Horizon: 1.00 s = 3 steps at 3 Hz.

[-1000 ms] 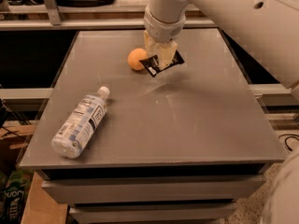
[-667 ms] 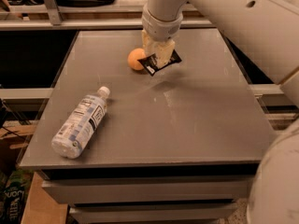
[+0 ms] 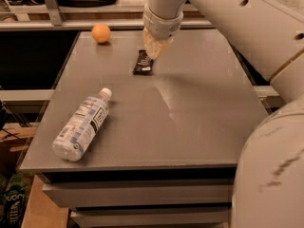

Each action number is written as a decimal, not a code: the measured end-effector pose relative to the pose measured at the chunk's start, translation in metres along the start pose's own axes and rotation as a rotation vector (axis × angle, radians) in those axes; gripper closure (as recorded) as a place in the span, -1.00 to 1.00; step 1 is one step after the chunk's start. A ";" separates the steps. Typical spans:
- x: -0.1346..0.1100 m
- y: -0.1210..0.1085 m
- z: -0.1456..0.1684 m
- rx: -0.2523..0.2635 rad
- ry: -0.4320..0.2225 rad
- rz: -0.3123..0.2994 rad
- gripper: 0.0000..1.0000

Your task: Move rxbar chocolate near orange

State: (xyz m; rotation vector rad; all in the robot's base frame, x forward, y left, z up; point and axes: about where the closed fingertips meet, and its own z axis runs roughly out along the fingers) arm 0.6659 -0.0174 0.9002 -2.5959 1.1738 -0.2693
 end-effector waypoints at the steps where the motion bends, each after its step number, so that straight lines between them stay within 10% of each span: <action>1: 0.005 -0.002 0.000 0.005 0.006 0.016 0.16; 3: 0.009 0.000 0.000 0.006 0.009 0.029 -0.74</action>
Offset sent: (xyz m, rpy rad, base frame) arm 0.0054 -0.0096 0.0059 0.0069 -0.0099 -0.0382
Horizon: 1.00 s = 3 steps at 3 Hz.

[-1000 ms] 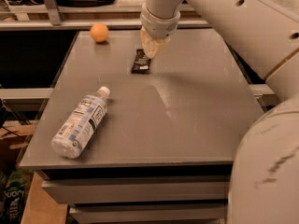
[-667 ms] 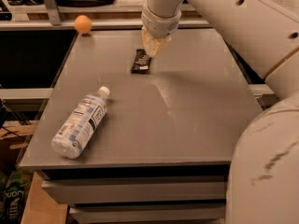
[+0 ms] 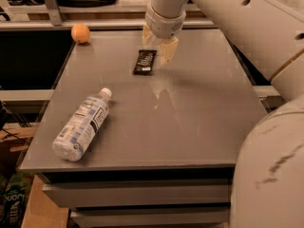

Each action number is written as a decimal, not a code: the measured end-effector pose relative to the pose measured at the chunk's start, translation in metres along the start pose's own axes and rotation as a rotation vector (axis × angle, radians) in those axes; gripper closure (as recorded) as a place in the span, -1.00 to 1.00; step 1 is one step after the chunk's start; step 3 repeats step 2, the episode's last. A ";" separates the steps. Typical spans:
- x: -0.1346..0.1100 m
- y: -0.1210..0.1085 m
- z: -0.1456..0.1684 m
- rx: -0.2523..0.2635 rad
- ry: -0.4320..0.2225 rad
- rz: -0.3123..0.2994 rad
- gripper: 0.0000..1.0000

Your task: Move rxbar chocolate near orange

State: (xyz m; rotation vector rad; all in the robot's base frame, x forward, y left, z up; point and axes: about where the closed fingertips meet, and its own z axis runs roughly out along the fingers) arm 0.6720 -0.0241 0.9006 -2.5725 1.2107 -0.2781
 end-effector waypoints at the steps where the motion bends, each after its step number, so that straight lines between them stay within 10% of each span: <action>1: 0.001 0.000 0.000 -0.008 -0.002 -0.006 -1.00; 3: 0.000 0.000 0.000 -0.007 -0.005 -0.009 -1.00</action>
Offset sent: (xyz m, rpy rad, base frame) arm -0.0021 -0.0052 0.0031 -0.0055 0.0105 0.0036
